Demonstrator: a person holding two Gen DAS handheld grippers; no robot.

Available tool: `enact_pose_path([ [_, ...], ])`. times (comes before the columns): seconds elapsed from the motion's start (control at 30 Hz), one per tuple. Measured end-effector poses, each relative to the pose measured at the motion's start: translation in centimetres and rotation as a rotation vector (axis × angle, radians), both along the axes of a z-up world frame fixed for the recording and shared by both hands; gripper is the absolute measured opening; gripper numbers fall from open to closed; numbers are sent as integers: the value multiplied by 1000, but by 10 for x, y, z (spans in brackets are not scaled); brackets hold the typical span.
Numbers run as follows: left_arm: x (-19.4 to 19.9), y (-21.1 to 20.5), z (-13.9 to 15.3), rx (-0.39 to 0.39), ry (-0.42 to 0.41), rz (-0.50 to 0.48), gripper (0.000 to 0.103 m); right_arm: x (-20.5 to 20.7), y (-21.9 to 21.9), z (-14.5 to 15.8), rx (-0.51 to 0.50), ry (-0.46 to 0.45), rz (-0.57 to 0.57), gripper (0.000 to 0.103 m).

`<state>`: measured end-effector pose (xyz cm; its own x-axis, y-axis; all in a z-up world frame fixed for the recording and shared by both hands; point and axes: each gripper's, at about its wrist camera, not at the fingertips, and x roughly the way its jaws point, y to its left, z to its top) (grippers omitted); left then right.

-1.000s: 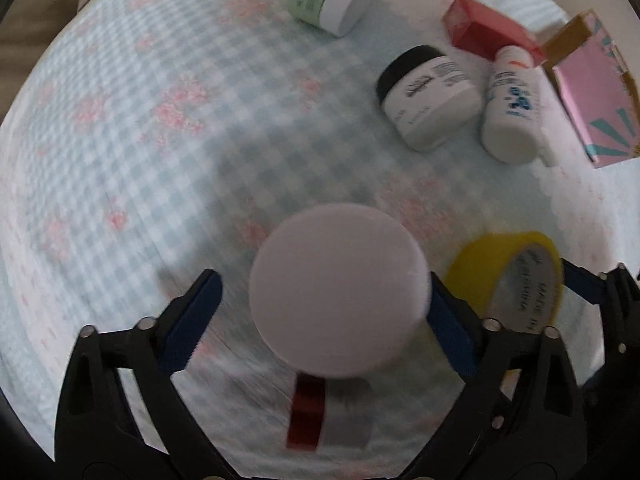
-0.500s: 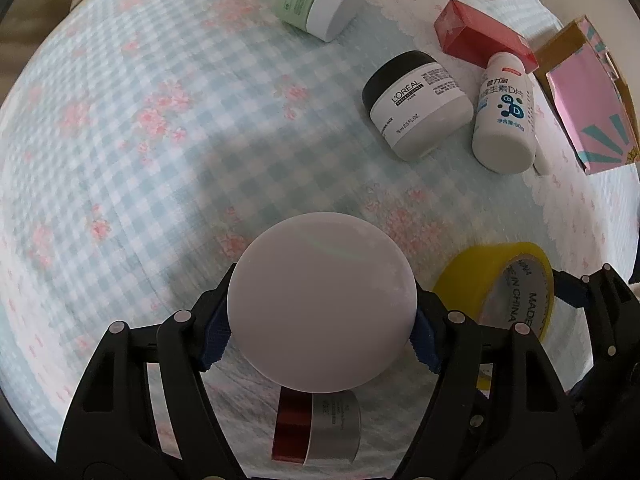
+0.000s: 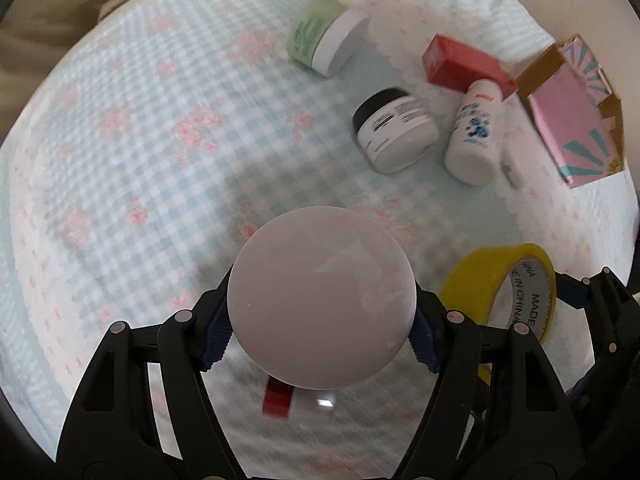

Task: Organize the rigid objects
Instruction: 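Carry the jar and tape roll into the cardboard box and release both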

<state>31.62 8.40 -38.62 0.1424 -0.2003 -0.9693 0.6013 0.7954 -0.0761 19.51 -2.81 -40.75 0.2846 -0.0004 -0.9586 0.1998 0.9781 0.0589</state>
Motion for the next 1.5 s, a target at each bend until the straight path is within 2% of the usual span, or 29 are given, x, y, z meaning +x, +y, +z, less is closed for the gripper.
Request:
enact_pose_path([
  [0.23, -26, -3, 74, -43, -57, 10, 69, -29, -8, 54, -3, -76, -13, 95],
  [0.3, -41, -3, 102, -58, -80, 7, 69, -43, -12, 72, 0, -101, -21, 95],
  [0.47, -63, -10, 158, -117, -97, 27, 69, -68, -29, 133, -4, -138, -15, 95],
  [0.6, -81, -21, 189, -174, -106, 44, 69, -83, -48, 184, 3, -152, -23, 95],
  [0.87, -113, -84, 237, -240, -139, 14, 69, -113, -121, 250, 9, -192, -80, 95],
  [1.0, -124, -129, 254, -252, -163, 9, 69, -123, -174, 276, -7, -218, -102, 95],
  [1.2, -138, -205, 265, -258, -173, 65, 69, -127, -258, 291, -6, -231, -73, 95],
  [1.4, -136, -292, 252, -267, -128, 139, 69, -108, -343, 286, 17, -224, -25, 95],
  [1.5, -132, -330, 242, -281, -84, 177, 69, -92, -391, 272, 22, -186, -21, 95],
])
